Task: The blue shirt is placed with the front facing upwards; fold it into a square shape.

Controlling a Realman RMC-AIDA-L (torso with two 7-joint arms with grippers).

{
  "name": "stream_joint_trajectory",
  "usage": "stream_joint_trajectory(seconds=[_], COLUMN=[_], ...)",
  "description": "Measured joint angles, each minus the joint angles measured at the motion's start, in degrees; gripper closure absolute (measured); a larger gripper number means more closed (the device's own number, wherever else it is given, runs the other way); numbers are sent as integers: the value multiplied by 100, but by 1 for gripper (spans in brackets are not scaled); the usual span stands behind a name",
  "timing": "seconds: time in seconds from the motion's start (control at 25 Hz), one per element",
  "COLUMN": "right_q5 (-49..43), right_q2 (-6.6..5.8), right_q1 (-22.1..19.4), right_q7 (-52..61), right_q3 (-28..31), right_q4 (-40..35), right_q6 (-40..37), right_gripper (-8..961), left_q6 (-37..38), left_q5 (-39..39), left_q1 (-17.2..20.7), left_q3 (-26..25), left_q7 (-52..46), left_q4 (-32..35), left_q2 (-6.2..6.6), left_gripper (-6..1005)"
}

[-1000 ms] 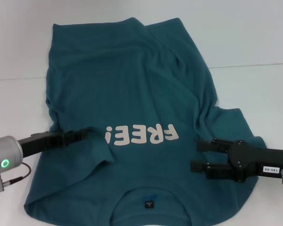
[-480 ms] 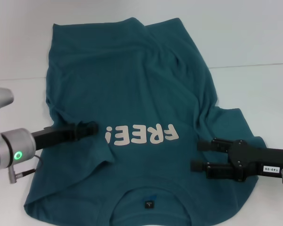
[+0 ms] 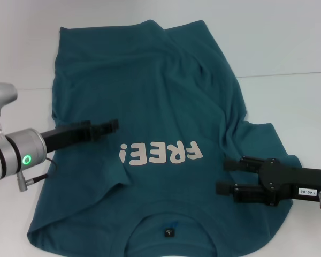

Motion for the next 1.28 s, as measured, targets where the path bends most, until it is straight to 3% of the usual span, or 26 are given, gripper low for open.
stream_joint_trajectory(seconds=[0.32,0.68,0.92,1.28], right_q5=[1,0,0,0], right_q2=[12,18,23,69], right_q1=[10,69,95,1], right_q7=[-16,-15,8,-22], right_q3=[22,26,4,21], right_q4=[29,43,43,44], right_q6=[28,56,58,19], right_gripper=[66,67,67,67], left_q6=[333,569,372,-258], left_q5=[-682,-485,-402,-443], left_q1=[277,632,510,-27], left_q3=[-36,-15,348,794], left_q7=[318,321,334,368], left_q4=[63,225,126,-193], left_q2=[4,19,-2,-22], left_gripper=[80,79,79,79])
